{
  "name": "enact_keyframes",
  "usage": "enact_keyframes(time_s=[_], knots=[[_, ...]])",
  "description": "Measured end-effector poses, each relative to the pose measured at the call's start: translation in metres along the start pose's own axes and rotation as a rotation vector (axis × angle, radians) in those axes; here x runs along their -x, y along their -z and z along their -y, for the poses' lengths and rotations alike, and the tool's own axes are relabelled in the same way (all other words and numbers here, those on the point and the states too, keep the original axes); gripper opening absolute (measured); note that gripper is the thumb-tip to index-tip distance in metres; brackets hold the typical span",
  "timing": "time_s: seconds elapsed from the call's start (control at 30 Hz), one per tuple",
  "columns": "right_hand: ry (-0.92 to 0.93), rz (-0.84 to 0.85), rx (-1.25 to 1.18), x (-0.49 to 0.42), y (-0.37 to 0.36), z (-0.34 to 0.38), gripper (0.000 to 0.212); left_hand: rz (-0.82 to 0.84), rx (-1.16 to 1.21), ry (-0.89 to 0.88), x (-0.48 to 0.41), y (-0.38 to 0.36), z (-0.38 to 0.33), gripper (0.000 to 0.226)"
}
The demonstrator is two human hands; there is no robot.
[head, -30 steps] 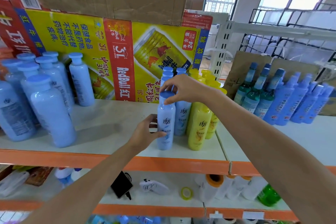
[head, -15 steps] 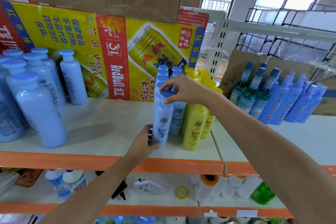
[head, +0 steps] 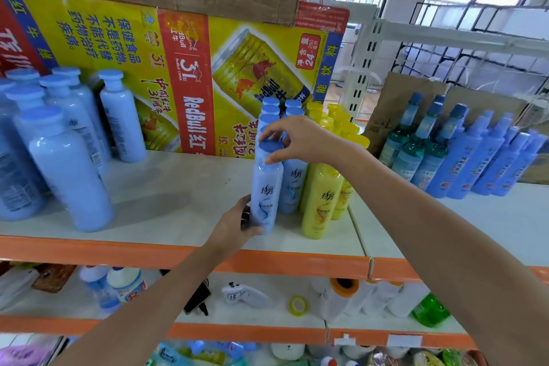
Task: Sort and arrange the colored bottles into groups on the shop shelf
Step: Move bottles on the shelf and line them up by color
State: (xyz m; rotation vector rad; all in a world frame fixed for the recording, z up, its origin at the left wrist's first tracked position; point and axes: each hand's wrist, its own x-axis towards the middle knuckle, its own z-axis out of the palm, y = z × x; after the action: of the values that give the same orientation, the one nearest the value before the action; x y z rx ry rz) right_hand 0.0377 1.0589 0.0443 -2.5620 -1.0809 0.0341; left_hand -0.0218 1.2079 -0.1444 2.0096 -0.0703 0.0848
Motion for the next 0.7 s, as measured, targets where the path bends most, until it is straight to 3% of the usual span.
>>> enact_keyframes(time_s=[0.7], knots=[[-0.023,-0.027,0.013,0.0052,-0.0057,0.0024,0.042,0.016,-0.073,-0.036,0.0060,-0.0008,-0.0027,0.064]])
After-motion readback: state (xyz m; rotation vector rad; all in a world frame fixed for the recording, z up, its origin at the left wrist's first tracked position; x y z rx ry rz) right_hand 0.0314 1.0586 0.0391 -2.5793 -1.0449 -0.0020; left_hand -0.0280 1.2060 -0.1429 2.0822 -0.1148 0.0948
